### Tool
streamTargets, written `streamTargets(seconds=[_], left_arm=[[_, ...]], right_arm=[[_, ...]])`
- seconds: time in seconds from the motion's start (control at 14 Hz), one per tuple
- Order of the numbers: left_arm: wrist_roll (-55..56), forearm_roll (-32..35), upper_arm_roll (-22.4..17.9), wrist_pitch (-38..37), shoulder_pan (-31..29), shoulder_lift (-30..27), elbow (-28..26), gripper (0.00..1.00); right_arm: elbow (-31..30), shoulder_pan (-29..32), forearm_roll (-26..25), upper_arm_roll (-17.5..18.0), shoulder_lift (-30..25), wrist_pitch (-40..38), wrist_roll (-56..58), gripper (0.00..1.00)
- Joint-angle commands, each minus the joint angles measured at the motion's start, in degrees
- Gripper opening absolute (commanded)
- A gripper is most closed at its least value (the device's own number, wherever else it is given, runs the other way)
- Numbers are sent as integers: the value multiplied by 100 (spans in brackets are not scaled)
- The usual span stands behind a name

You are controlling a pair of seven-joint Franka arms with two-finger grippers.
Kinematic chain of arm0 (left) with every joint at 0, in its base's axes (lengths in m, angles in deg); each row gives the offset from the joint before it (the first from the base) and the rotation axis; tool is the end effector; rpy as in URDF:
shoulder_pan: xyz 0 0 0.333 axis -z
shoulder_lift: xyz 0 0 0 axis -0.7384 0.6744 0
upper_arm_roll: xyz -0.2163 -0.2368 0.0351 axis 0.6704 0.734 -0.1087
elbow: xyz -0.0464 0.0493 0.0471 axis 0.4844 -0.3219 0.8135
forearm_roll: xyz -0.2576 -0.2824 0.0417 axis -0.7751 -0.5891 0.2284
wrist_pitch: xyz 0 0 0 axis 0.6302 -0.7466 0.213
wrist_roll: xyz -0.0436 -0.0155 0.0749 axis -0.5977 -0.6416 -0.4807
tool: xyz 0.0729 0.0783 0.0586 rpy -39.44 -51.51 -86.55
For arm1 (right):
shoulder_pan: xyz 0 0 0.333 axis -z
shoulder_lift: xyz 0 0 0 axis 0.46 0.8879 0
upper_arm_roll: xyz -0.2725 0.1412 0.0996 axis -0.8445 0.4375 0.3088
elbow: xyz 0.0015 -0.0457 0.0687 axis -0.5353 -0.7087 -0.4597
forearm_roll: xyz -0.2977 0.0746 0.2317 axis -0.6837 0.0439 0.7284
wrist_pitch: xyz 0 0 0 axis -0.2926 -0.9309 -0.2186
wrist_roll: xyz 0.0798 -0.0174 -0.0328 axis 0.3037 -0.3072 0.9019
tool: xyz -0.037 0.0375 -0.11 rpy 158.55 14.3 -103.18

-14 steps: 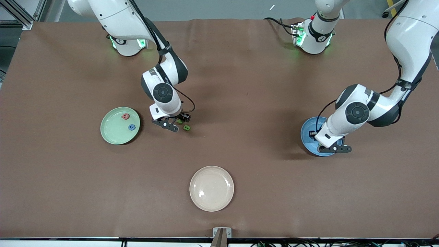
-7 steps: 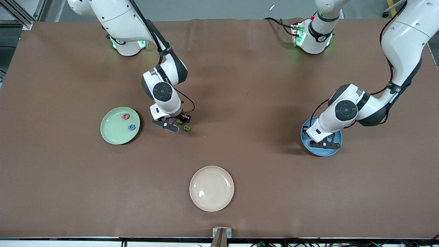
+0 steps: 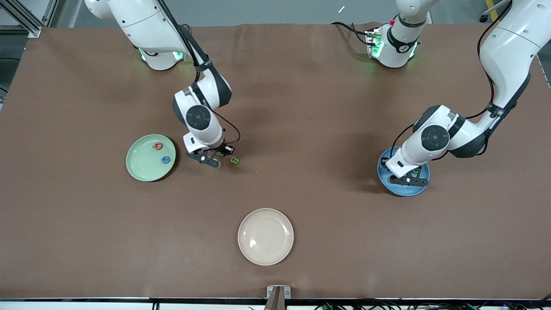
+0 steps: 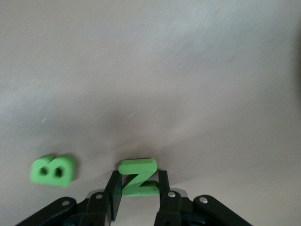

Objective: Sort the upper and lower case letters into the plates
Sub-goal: 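Drop the m in the blue plate while the right gripper drops the Z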

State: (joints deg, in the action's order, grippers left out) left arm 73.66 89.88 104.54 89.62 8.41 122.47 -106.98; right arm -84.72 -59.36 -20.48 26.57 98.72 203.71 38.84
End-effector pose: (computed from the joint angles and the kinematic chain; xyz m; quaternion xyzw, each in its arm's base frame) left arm 0.5556 -0.0877 0.1861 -0.9970 0.0645 0.0292 0.0301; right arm 0.4948 0.2821 0.1869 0.9842 -0.1673 -0.0494 0.0302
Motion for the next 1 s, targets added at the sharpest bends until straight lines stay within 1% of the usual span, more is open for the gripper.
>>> streamTargets(seconds=[0.0, 0.07, 0.21, 0.36, 0.5, 0.57, 0.64, 0.71, 0.79, 0.86, 0.93], left_arm=[[-28, 127, 65, 64, -133, -83, -2, 99], [-19, 127, 74, 20, -133, -109, 59, 99], [33, 39, 100, -50, -133, -276, 68, 100], [25, 4, 135, -139, -142, -347, 95, 100], [33, 4, 135, -139, -160, -338, 165, 100], [33, -5, 170, -173, -195, -356, 165, 100], [-10, -22, 275, -191, -412, -356, 156, 100], [-37, -40, 485, -226, -562, -356, 174, 100], [-63, -92, 495, -235, -581, -364, 183, 99], [-133, -319, 496, -244, -564, -460, 244, 99], [-334, -730, 496, -227, -547, -592, 262, 99]], right_arm=[[-146, 716, -25, 66, -709, -715, 1096, 0], [-155, 927, -25, 66, -859, -901, 1457, 0], [-338, 1489, -25, 66, -1097, -982, 2474, 0], [-401, 2252, -25, 75, -1107, -964, 3765, 0], [-532, 2851, -16, 75, -1063, -729, 4778, 0], [-672, 3054, -7, 75, -1028, -466, 5122, 0], [-830, 3169, 27, 75, -1002, -159, 5369, 0], [-901, 3257, 45, 84, -940, 18, 5467, 0], [-937, 3267, 54, 92, -870, 72, 5477, 0], [-972, 3258, 54, 93, -826, 116, 5468, 0], [-972, 3223, 106, 101, -791, 99, 5468, 0]])
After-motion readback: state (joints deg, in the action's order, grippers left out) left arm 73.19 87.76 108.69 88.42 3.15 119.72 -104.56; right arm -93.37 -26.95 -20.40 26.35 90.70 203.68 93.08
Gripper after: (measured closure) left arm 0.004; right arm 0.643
